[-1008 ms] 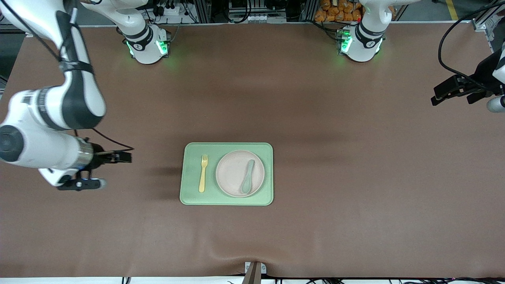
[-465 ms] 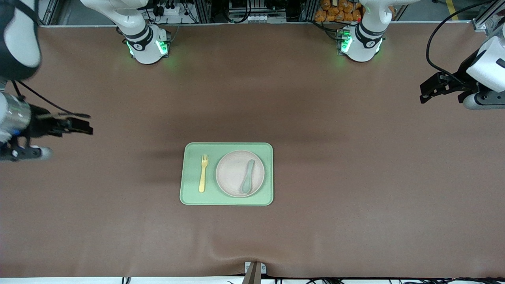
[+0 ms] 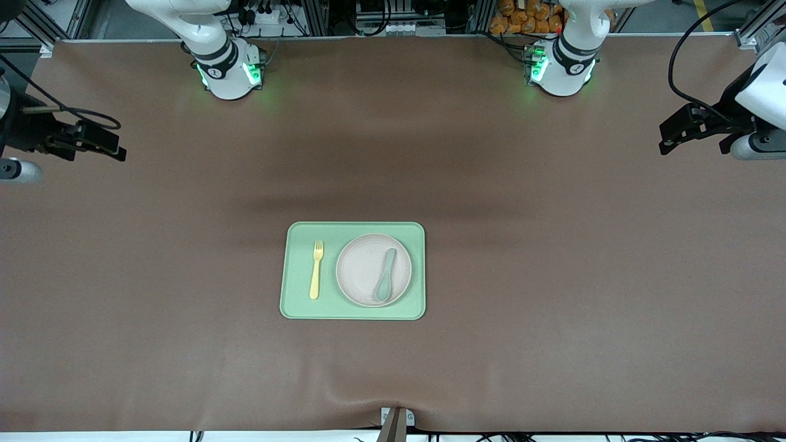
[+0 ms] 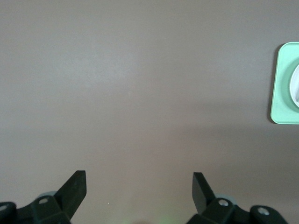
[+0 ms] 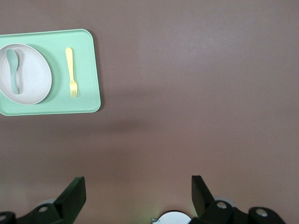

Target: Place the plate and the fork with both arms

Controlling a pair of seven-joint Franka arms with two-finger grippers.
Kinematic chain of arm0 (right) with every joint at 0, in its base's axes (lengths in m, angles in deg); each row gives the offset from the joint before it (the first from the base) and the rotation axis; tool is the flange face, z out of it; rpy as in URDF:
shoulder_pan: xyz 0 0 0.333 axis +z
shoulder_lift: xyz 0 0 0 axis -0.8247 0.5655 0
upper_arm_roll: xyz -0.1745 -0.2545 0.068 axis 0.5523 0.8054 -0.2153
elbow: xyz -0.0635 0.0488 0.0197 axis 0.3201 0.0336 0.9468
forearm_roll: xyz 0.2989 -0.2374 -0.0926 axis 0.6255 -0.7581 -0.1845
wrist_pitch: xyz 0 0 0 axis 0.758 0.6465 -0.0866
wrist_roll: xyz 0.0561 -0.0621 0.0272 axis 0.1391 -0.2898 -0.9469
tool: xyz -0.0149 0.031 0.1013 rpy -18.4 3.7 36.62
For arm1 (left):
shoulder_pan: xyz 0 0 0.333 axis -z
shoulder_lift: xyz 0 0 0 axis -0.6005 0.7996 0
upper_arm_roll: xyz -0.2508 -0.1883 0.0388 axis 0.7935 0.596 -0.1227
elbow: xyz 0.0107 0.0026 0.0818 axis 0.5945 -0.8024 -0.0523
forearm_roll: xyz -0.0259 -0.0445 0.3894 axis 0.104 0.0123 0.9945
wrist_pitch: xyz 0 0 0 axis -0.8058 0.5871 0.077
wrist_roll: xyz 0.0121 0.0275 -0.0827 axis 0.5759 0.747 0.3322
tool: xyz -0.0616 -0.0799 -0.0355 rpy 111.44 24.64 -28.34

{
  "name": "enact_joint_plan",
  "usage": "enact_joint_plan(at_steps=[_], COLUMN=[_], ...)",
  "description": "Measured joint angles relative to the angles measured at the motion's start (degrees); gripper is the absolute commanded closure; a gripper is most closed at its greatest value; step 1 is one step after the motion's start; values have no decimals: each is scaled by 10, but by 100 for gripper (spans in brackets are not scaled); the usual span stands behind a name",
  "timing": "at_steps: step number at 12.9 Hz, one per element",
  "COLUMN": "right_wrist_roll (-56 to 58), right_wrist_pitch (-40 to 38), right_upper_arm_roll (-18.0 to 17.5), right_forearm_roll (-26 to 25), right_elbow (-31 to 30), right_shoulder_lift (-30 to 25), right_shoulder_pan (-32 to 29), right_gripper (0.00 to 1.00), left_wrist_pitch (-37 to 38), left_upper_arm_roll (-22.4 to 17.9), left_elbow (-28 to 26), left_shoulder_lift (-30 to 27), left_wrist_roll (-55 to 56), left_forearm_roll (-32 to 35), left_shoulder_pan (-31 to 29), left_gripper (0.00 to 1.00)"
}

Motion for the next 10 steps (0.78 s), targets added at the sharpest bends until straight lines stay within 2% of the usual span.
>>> enact_joint_plan(at_steps=[2, 7, 10], right_wrist_roll=[-4, 24, 24], right_wrist_pitch=[29, 39, 15], right_upper_arm_roll=[-3, -9, -10], right_forearm_roll=[0, -37, -34], right_elbow=[-32, 1, 18], right_shoulder_lift=[-29, -28, -28], right_shoulder_pan=[-4, -16, -17], right_gripper=[0, 0, 0], left_wrist_pitch=[0, 0, 0], left_upper_arm_roll=[0, 0, 0], left_elbow=[0, 0, 0], left_shoulder_lift=[0, 0, 0], left_wrist_roll=[0, 0, 0], left_forearm_roll=[-1, -2, -2], left_shoulder_pan=[0, 0, 0], left_gripper=[0, 0, 0])
